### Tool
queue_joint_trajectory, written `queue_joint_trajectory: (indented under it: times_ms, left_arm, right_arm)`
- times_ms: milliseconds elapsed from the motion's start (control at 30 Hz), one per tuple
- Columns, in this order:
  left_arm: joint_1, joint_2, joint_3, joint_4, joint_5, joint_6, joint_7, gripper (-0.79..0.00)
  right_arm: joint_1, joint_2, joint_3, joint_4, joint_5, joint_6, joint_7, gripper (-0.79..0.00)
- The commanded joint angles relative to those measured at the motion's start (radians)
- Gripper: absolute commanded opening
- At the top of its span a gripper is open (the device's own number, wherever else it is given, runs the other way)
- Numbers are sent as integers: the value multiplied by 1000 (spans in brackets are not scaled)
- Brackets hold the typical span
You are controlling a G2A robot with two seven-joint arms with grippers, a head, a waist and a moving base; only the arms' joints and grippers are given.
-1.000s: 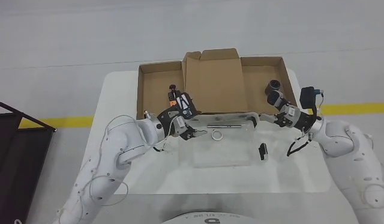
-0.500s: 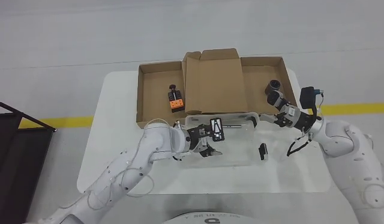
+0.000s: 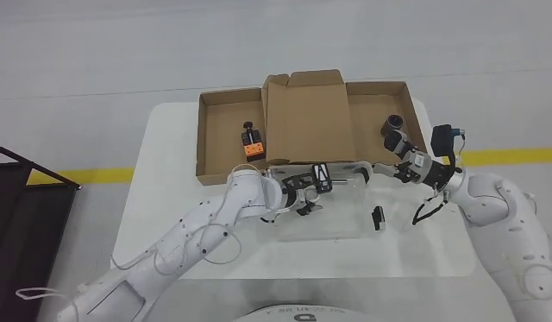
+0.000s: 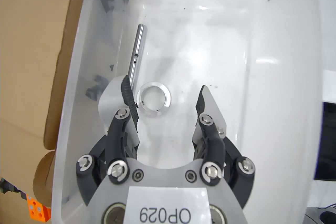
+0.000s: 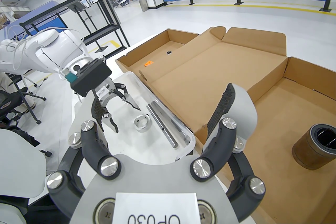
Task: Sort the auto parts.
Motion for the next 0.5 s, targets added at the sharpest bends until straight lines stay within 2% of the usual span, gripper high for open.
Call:
queue_joint_trajectory:
  times_ms: [0,167,467]
  left_arm:
    - [-6,-6,10,17,-9,6,-22,-259]
    - [-18,-20,26,44,-42,3,-47,-231]
    - [-32,-30,24,73,-179,-79,-82,-191]
  right_arm:
    - [0,0,0,0,0,0,0,0]
    - [0,0,0,0,0,0,0,0]
    - [0,0,0,0,0,0,0,0]
